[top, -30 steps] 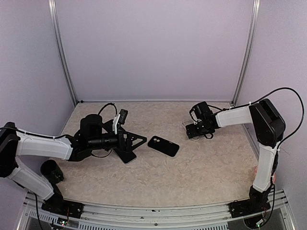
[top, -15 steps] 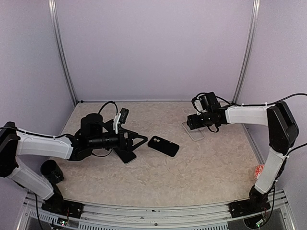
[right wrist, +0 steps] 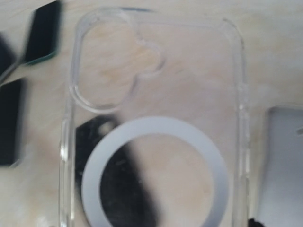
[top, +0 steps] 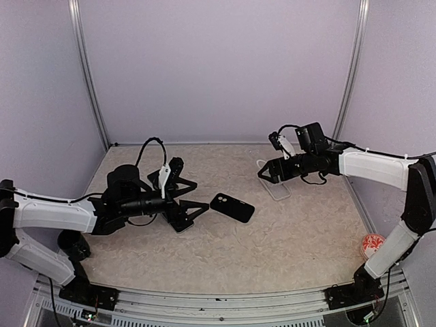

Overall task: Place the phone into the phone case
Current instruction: Pick up the phone case from the phone case, then pass from the right arm to the left

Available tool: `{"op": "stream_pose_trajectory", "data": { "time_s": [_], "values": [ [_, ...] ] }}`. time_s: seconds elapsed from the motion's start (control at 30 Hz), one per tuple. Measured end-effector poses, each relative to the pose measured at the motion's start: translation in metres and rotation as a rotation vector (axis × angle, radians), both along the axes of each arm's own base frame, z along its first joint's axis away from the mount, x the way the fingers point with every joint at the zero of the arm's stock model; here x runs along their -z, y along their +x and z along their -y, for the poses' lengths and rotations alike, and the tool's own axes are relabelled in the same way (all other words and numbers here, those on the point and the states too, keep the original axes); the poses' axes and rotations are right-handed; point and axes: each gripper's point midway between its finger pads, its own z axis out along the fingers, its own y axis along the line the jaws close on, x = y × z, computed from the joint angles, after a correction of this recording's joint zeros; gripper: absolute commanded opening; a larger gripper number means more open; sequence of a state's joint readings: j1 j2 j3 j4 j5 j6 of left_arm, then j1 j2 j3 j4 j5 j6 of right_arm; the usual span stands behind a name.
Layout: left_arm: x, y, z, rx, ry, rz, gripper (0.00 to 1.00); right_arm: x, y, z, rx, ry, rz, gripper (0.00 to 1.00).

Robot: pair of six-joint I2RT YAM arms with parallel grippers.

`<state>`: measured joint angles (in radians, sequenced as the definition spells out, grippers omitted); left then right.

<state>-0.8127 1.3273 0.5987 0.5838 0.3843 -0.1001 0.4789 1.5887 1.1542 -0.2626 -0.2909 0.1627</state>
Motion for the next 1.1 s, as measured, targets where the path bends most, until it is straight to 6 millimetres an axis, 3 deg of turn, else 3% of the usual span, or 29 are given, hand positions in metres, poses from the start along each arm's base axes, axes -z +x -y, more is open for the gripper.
{"op": "stream_pose_trajectory", "data": {
  "time_s": [0.23, 0.6, 0.8, 1.1],
  "values": [
    [-0.007, -0.006, -0.002, 0.013, 0.063, 0.199, 0.99, -0.001, -0.053, -0.023, -0.184, 0.075, -0.074, 0.7],
    [0.004, -0.01, 0.002, 0.01, 0.233, 0.461, 0.99, 0.01, -0.132, -0.066, -0.456, 0.077, -0.158, 0.71],
    [0.006, -0.009, 0.003, 0.006, 0.3, 0.573, 0.98, 0.012, -0.155, -0.076, -0.535, 0.074, -0.183, 0.7],
    [0.036, -0.02, 0.013, 0.067, 0.419, 0.636, 0.92, 0.014, -0.182, -0.087, -0.644, 0.085, -0.21, 0.7]
  ]
}}
